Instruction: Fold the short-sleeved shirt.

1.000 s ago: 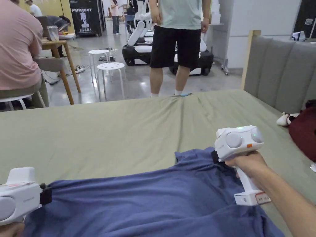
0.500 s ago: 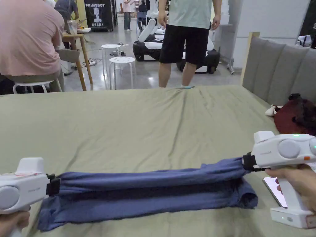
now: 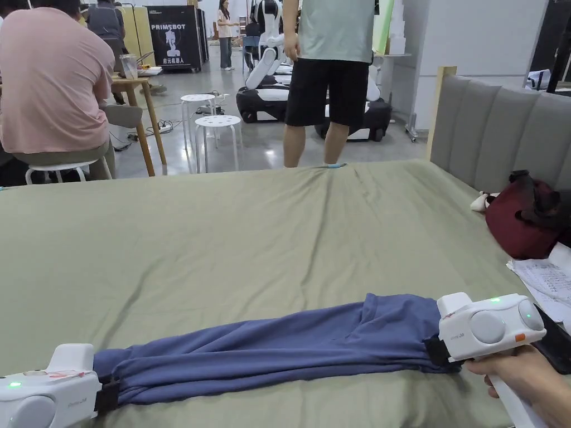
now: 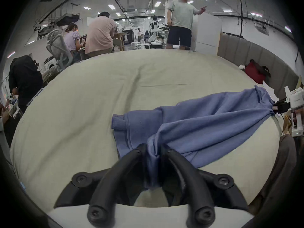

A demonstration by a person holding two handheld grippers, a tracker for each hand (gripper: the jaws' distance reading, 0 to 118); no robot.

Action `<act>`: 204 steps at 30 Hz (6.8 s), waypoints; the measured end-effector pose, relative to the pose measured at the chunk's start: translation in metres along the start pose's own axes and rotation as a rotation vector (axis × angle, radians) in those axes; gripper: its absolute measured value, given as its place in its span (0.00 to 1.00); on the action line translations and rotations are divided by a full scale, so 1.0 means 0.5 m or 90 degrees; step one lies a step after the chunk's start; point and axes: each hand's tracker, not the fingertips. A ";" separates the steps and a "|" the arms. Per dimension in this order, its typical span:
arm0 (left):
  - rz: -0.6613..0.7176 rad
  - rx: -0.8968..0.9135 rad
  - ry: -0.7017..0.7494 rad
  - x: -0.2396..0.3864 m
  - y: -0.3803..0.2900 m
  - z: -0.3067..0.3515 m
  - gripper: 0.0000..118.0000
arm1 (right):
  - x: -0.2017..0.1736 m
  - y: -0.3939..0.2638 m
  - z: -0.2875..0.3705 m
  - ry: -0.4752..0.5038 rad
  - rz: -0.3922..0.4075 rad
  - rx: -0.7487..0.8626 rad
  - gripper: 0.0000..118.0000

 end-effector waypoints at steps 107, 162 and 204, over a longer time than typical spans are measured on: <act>0.342 -0.041 -0.344 0.094 0.160 -0.092 0.10 | -0.227 0.010 0.206 0.137 0.028 0.180 0.00; 0.331 -0.002 -0.278 -0.099 0.059 0.001 1.00 | -0.331 -0.012 0.183 0.045 0.040 0.203 0.00; 0.368 -0.018 -0.124 -0.216 0.047 0.012 0.10 | -0.288 -0.080 0.198 0.102 -0.017 0.185 0.00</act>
